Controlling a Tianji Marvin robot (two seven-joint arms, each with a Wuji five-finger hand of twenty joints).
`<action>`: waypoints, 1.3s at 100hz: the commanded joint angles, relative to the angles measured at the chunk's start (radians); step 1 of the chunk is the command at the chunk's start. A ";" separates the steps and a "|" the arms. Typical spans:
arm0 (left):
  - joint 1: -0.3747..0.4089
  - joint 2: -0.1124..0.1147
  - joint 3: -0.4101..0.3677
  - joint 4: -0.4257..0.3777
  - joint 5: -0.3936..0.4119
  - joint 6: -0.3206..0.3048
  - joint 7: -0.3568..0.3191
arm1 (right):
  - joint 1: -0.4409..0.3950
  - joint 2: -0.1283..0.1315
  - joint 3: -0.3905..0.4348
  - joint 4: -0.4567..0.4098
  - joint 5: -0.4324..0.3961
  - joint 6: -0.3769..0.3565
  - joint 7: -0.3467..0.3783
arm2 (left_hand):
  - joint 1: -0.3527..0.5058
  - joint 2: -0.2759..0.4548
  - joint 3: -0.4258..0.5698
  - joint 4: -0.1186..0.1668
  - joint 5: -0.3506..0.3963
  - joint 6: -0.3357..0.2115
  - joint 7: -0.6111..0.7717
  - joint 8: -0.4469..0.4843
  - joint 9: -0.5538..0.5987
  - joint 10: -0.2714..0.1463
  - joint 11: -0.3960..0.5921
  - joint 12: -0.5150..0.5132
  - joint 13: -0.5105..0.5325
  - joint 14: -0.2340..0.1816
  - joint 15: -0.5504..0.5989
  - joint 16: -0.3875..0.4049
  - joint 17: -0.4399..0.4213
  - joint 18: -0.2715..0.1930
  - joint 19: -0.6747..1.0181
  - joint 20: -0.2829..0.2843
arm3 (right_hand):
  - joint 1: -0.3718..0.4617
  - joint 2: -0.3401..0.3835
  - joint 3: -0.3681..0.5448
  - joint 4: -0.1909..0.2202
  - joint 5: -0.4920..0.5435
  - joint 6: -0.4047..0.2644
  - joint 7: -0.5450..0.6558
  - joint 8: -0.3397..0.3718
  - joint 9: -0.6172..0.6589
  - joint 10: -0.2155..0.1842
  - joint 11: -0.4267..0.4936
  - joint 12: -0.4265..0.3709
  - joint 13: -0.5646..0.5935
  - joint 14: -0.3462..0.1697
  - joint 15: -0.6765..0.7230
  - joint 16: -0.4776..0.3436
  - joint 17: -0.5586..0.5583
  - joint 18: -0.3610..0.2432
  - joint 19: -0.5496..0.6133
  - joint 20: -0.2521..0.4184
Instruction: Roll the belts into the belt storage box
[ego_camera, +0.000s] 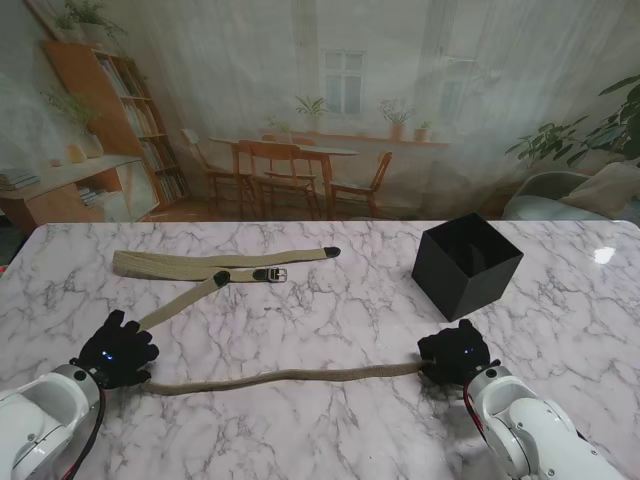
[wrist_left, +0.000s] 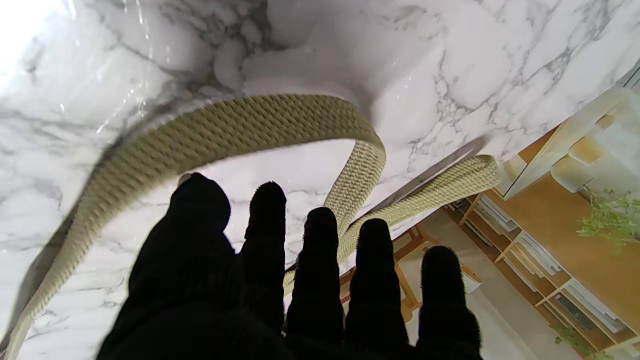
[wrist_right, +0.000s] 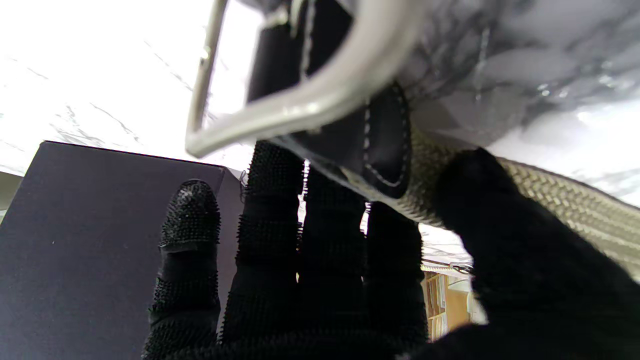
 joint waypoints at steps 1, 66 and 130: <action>0.004 -0.003 -0.003 -0.024 0.002 -0.008 0.000 | -0.008 0.000 0.002 -0.004 -0.008 0.003 0.014 | 0.018 0.033 -0.007 -0.012 -0.023 0.001 -0.027 -0.016 -0.010 0.029 -0.027 -0.015 0.017 0.023 -0.015 -0.015 0.002 0.027 -0.006 -0.010 | -0.069 0.015 0.029 0.044 0.020 0.064 -0.134 0.013 -0.005 0.022 -0.023 -0.010 0.003 0.005 0.005 0.004 -0.009 0.000 0.018 0.001; -0.049 -0.025 0.022 -0.153 -0.130 -0.031 0.131 | -0.120 -0.004 0.139 -0.154 -0.099 -0.053 -0.047 | 0.020 0.082 -0.038 -0.014 0.002 -0.001 -0.033 0.016 0.012 0.032 -0.029 -0.015 0.030 0.034 -0.013 -0.017 0.007 0.044 0.003 -0.002 | 0.078 0.044 -0.021 0.003 -0.016 -0.008 -0.045 -0.055 0.007 0.022 -0.091 -0.033 0.026 0.006 0.022 0.011 0.003 0.002 0.022 0.001; -0.085 -0.039 0.162 -0.106 -0.231 0.094 0.187 | -0.122 0.046 0.232 -0.071 -0.359 -0.105 -0.145 | 0.034 0.096 -0.046 -0.015 0.000 0.006 -0.039 0.023 0.017 0.038 -0.031 -0.011 0.029 0.039 -0.013 -0.013 0.009 0.052 0.002 0.005 | -0.093 -0.120 0.029 0.114 -0.702 -0.062 -0.487 -0.168 -0.623 0.043 -0.198 -0.158 -0.244 -0.010 -0.147 -0.077 -0.108 -0.010 -0.076 -0.018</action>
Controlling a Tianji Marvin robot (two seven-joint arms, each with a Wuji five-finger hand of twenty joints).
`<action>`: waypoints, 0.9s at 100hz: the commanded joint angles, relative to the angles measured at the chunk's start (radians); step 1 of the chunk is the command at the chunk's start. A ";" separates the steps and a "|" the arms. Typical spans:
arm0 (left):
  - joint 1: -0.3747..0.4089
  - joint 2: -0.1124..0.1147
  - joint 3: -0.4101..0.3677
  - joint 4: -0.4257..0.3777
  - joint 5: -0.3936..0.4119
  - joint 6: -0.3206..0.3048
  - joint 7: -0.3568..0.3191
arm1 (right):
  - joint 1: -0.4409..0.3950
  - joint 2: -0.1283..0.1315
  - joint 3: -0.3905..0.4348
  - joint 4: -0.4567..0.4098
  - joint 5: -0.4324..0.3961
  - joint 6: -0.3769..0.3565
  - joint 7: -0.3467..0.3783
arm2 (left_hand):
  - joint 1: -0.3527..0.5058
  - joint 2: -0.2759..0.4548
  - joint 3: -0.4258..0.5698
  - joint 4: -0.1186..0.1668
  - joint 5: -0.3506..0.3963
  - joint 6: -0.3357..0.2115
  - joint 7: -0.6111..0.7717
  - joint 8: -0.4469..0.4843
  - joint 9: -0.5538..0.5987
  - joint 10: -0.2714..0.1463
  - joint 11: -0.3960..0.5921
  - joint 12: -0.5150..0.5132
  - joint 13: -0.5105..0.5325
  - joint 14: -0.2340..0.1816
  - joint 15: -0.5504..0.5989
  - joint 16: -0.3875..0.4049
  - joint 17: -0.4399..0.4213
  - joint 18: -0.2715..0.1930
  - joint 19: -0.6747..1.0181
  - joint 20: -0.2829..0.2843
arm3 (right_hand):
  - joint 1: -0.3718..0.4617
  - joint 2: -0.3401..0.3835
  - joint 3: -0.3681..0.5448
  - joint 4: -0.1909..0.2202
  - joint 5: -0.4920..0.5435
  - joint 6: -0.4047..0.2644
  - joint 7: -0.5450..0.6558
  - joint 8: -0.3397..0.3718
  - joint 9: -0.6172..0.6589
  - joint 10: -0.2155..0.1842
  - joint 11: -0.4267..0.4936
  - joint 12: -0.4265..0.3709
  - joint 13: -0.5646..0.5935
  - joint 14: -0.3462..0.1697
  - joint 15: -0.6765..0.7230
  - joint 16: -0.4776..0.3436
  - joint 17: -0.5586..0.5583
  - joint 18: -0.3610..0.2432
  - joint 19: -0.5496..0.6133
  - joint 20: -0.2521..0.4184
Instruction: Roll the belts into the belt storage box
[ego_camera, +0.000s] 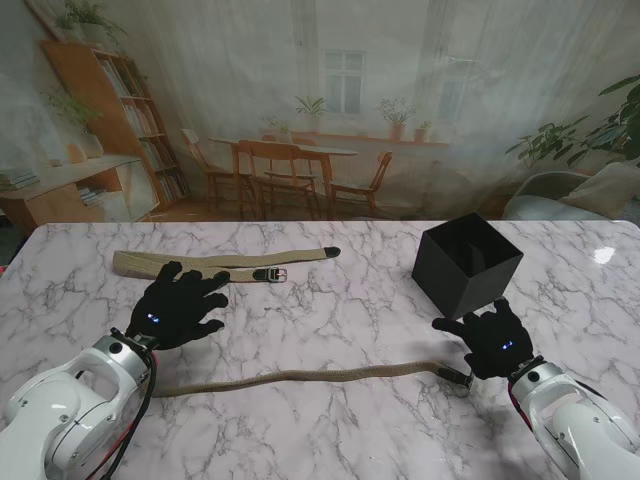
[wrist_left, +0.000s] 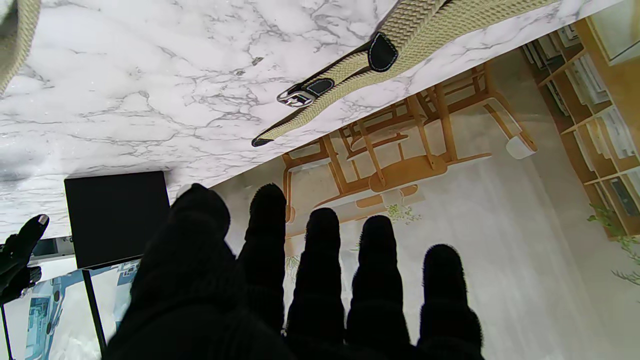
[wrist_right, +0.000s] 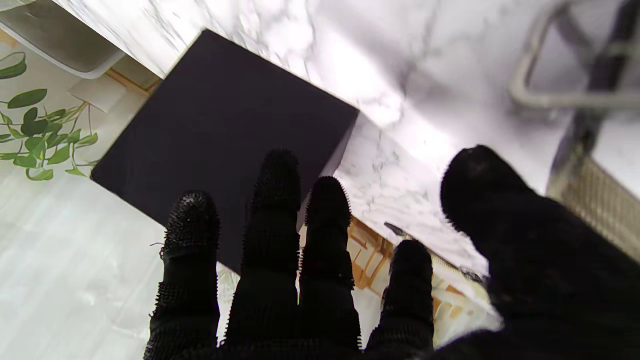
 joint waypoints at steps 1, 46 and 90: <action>0.005 -0.006 0.009 0.005 -0.008 0.010 -0.003 | 0.003 0.014 0.002 0.026 -0.010 0.005 0.004 | 0.035 0.033 -0.020 -0.015 0.003 0.005 -0.010 0.008 0.015 0.023 -0.022 0.000 0.007 0.015 -0.013 -0.007 -0.003 0.038 0.002 0.005 | -0.042 -0.054 -0.054 0.003 -0.055 0.055 -0.043 -0.053 -0.068 0.027 0.042 -0.019 -0.042 0.002 -0.047 -0.021 -0.026 -0.008 -0.018 -0.010; 0.007 -0.007 0.012 0.013 -0.020 0.000 0.015 | 0.006 0.033 0.000 0.090 -0.008 -0.071 -0.104 | 0.030 0.042 -0.023 -0.015 0.004 0.009 -0.012 0.009 0.018 0.024 -0.020 0.003 0.004 0.017 -0.012 -0.005 -0.004 0.041 -0.002 0.009 | -0.087 -0.073 -0.103 0.002 -0.052 0.026 -0.122 -0.052 -0.122 0.026 0.085 -0.050 -0.072 -0.009 -0.038 -0.046 -0.027 -0.018 -0.026 -0.016; -0.005 -0.006 0.023 0.024 -0.025 -0.008 0.028 | 0.034 0.047 -0.026 0.159 -0.020 -0.046 -0.229 | 0.030 0.046 -0.024 -0.015 0.002 0.012 -0.012 0.010 0.021 0.024 -0.016 0.007 0.005 0.017 -0.011 -0.003 -0.005 0.042 -0.005 0.012 | -0.017 -0.039 0.108 0.015 -0.050 0.007 -0.168 -0.058 -0.240 0.068 0.105 -0.048 -0.092 -0.020 -0.025 -0.065 -0.010 -0.041 -0.001 -0.029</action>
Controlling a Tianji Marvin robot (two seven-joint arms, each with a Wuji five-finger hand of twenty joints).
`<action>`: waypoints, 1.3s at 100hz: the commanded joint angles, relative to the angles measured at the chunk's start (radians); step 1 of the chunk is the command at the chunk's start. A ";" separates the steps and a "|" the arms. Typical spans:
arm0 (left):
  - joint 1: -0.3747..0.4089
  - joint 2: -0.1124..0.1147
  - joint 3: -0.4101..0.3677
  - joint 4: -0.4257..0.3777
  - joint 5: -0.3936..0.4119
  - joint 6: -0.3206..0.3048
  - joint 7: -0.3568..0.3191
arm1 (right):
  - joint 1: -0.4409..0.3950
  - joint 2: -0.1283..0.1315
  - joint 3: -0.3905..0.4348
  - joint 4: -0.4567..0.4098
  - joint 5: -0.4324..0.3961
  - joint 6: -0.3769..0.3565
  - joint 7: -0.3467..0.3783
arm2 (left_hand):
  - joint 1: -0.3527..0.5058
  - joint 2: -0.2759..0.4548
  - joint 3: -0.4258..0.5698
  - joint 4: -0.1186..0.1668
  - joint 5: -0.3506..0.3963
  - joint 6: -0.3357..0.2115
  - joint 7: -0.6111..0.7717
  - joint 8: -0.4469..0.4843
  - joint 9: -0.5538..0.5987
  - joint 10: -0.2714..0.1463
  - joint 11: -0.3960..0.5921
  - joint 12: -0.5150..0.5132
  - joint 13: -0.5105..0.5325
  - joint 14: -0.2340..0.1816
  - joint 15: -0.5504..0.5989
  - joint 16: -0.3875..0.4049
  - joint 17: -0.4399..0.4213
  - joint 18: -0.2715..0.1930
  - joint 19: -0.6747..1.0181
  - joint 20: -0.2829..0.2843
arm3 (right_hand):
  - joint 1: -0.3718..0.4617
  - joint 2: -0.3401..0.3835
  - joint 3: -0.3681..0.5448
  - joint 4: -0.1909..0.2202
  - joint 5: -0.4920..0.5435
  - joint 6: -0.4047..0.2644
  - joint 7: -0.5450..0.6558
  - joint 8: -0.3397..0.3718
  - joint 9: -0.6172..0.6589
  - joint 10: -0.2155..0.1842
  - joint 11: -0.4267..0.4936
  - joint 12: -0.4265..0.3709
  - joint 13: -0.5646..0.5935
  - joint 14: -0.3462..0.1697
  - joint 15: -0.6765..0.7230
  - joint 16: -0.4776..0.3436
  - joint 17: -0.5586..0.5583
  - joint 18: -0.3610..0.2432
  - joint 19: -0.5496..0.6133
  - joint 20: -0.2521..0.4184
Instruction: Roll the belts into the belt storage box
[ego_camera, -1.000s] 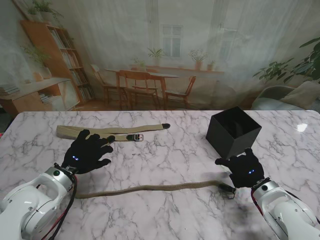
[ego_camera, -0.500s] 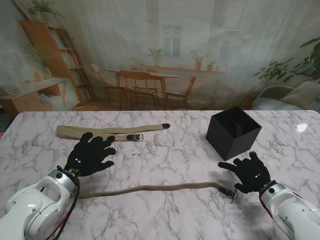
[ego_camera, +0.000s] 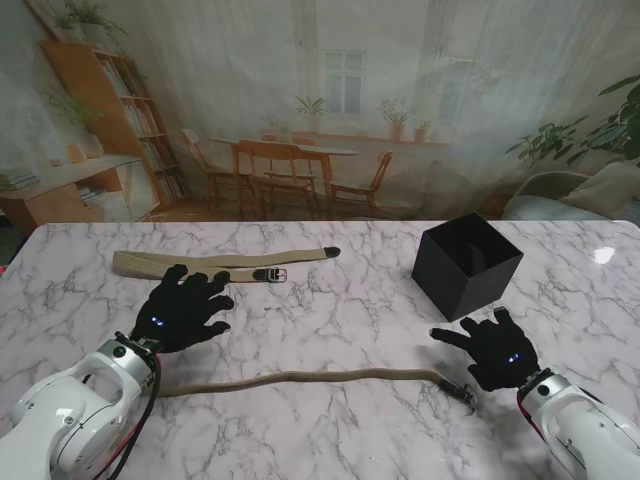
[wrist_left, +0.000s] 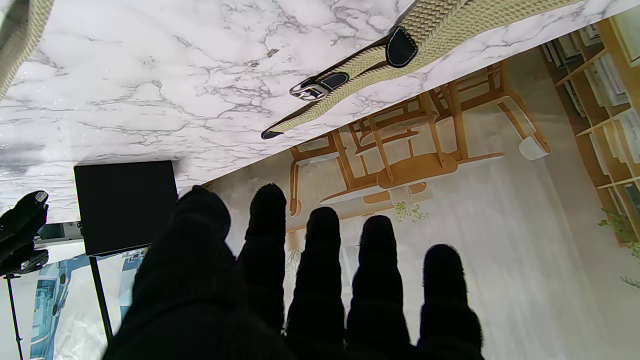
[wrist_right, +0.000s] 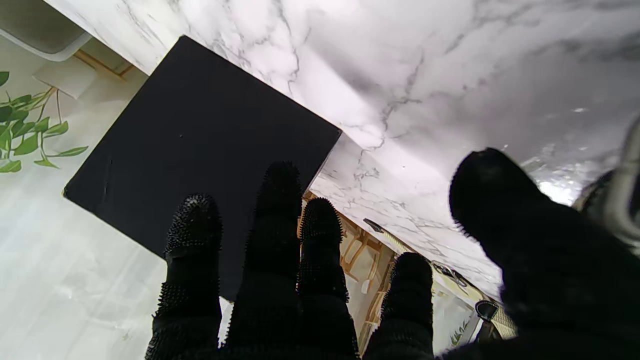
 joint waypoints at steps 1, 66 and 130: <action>-0.004 -0.001 0.006 0.004 -0.004 -0.005 -0.012 | -0.005 0.007 0.016 0.003 -0.016 -0.020 -0.011 | 0.030 0.035 -0.023 -0.015 0.001 0.012 -0.012 0.009 0.016 0.023 -0.016 0.007 0.005 0.015 -0.011 -0.003 -0.005 0.041 -0.005 0.012 | 0.033 -0.025 0.023 0.013 -0.039 0.005 -0.032 -0.009 -0.046 0.019 0.020 -0.005 -0.022 -0.006 -0.003 -0.017 0.000 -0.012 0.013 -0.016; -0.019 0.000 0.019 0.010 0.001 -0.004 -0.018 | -0.027 0.013 0.052 0.027 0.066 -0.255 -0.101 | 0.036 0.036 -0.022 -0.015 -0.001 0.010 -0.011 0.010 0.018 0.019 -0.013 0.009 0.007 0.016 -0.010 -0.002 -0.008 0.043 -0.009 0.014 | 0.193 -0.030 0.196 0.031 0.216 -0.173 0.181 0.098 -0.301 0.072 -0.002 -0.028 -0.160 0.024 -0.017 -0.062 -0.056 -0.012 -0.030 -0.028; -0.023 0.001 0.024 0.015 0.008 -0.002 -0.010 | -0.006 0.008 0.004 0.051 0.089 -0.234 -0.090 | 0.046 0.035 -0.021 -0.015 0.000 0.008 -0.006 0.011 0.019 0.018 -0.012 0.009 0.008 0.015 -0.010 -0.002 -0.012 0.044 -0.016 0.011 | 0.328 0.045 0.210 0.039 0.207 -0.172 0.208 0.107 -0.269 0.069 -0.008 -0.036 -0.158 0.034 -0.024 -0.088 -0.058 -0.004 -0.044 -0.034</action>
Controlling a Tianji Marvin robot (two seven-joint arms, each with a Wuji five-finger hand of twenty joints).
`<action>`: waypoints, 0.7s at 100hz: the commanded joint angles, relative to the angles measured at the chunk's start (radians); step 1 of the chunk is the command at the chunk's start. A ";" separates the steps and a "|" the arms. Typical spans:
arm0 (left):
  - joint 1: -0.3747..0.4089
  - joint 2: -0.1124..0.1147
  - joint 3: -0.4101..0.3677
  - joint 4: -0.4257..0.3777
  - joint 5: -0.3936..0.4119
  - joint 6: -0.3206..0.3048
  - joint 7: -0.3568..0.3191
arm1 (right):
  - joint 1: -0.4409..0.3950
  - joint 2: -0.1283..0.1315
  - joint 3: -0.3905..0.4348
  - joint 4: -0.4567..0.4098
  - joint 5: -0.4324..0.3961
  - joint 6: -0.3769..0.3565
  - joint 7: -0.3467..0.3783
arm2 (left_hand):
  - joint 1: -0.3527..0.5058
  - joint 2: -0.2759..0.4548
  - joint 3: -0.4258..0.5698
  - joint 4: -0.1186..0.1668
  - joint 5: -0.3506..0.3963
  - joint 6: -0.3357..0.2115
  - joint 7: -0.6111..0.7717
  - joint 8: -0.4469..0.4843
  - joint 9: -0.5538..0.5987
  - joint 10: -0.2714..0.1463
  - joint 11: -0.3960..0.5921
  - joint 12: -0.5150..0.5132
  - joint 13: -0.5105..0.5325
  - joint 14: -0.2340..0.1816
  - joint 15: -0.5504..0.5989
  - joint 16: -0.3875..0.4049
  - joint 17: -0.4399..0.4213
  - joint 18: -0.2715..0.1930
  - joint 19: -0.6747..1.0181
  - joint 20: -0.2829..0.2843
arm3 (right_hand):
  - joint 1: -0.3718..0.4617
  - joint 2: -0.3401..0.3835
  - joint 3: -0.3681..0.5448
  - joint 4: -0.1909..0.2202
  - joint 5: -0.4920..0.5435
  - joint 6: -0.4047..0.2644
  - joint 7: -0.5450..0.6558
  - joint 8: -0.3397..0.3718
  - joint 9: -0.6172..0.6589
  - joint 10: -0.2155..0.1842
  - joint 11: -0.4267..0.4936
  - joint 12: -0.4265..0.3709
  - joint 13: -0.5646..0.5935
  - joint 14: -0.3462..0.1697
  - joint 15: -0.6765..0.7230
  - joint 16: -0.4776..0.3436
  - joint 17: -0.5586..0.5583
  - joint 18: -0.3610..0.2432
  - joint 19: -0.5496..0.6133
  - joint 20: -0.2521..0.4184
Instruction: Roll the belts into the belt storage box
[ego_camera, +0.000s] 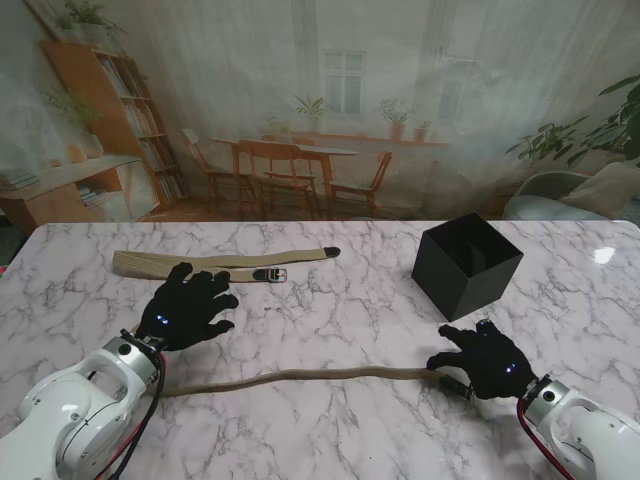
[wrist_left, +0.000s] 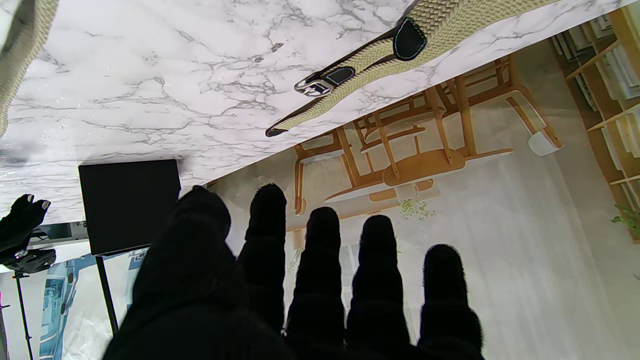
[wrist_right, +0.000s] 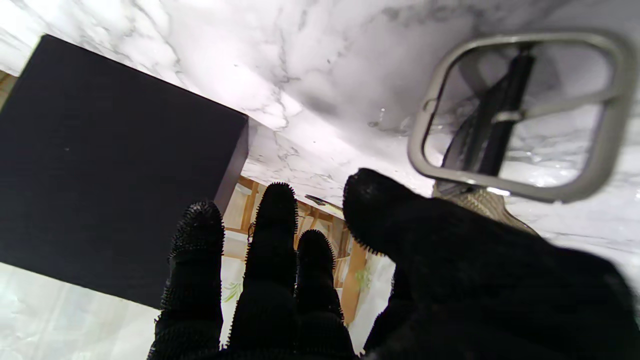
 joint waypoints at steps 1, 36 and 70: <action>-0.001 0.000 0.003 0.003 0.002 0.001 -0.014 | -0.014 -0.004 0.003 0.011 -0.009 0.009 -0.018 | 0.045 0.035 -0.021 -0.015 0.000 0.008 -0.006 0.011 0.020 0.018 -0.011 0.009 0.007 0.015 -0.010 -0.002 -0.011 0.042 -0.016 0.011 | 0.008 0.025 0.031 0.018 -0.041 -0.026 0.005 0.015 0.003 0.015 -0.013 -0.002 0.009 0.024 -0.025 -0.016 0.001 0.013 -0.008 -0.011; 0.004 0.000 -0.003 0.003 0.011 0.004 -0.001 | -0.049 -0.049 0.025 -0.014 0.138 -0.059 -0.011 | 0.054 0.034 -0.020 -0.015 0.001 0.007 -0.003 0.011 0.020 0.018 -0.011 0.009 0.008 0.016 -0.010 -0.002 -0.012 0.043 -0.017 0.012 | 0.149 0.045 0.088 0.033 0.336 -0.139 0.128 0.065 0.084 -0.044 -0.049 -0.012 0.004 0.024 -0.043 -0.019 -0.020 0.017 -0.023 -0.018; 0.001 0.001 0.000 0.004 0.012 0.001 -0.007 | -0.015 -0.026 -0.006 -0.003 0.063 -0.013 0.022 | 0.061 0.039 -0.020 -0.016 -0.001 0.004 -0.001 0.011 0.021 0.017 -0.011 0.009 0.008 0.014 -0.011 -0.002 -0.014 0.044 -0.021 0.010 | 0.153 0.076 0.082 0.025 0.258 -0.107 0.087 0.058 0.070 -0.039 -0.052 -0.009 -0.012 0.026 -0.047 -0.025 -0.023 0.015 -0.028 -0.023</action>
